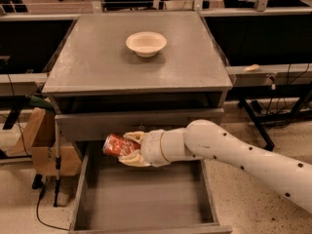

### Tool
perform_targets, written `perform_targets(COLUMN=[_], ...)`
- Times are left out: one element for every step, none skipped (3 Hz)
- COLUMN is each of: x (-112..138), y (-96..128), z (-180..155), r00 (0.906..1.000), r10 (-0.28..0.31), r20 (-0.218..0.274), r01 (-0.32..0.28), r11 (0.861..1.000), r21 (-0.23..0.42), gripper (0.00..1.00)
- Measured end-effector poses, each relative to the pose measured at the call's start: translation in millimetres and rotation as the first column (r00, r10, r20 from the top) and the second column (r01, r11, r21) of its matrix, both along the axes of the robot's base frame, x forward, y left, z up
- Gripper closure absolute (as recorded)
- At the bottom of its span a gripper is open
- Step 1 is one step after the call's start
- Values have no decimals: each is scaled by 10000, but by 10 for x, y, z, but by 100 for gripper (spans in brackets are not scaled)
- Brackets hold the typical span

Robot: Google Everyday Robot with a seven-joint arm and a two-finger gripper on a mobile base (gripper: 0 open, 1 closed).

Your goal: Pick coke can from middle drawer and place on counter

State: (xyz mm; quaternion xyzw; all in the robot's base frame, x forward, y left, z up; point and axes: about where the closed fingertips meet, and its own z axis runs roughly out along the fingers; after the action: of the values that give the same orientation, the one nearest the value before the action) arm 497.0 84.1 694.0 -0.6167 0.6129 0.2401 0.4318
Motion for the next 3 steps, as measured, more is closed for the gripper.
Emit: perform_targets(x=[132,339,638], y=[-71,-266,-491], z=[436,1168,1768], r00=[9971,9776,9510], r10=[-16,-350,-837], r20=[767,2076,2977], r01=[43,498,1129], r11=[9994,9965,9902], r21=[-355,-666,-821], gripper=[100,100,100])
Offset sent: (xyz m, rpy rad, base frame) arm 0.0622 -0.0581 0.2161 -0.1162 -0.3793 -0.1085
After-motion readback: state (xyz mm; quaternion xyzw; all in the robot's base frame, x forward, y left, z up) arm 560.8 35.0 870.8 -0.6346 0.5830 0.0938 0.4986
